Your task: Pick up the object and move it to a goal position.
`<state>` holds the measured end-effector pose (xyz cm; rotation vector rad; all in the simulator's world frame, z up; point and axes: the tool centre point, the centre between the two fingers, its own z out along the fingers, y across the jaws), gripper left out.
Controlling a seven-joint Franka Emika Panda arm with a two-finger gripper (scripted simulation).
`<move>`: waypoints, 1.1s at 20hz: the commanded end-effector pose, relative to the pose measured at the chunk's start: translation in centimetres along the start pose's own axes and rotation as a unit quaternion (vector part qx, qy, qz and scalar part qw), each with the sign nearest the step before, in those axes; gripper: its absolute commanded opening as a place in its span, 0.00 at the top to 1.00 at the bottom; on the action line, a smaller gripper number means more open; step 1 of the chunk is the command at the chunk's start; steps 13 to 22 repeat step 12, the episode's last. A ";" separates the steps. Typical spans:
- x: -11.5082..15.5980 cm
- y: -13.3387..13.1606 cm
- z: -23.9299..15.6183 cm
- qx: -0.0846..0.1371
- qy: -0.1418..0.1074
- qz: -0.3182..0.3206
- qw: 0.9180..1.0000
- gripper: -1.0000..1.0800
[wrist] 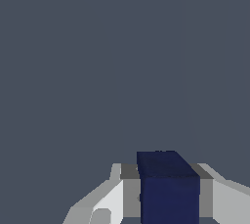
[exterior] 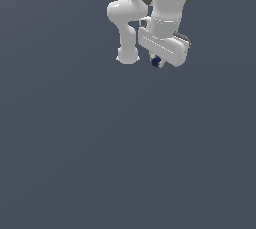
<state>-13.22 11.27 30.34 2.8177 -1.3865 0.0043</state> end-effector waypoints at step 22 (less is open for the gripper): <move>-2.0 -0.9 -4.5 0.000 -0.001 0.000 1.000 1.00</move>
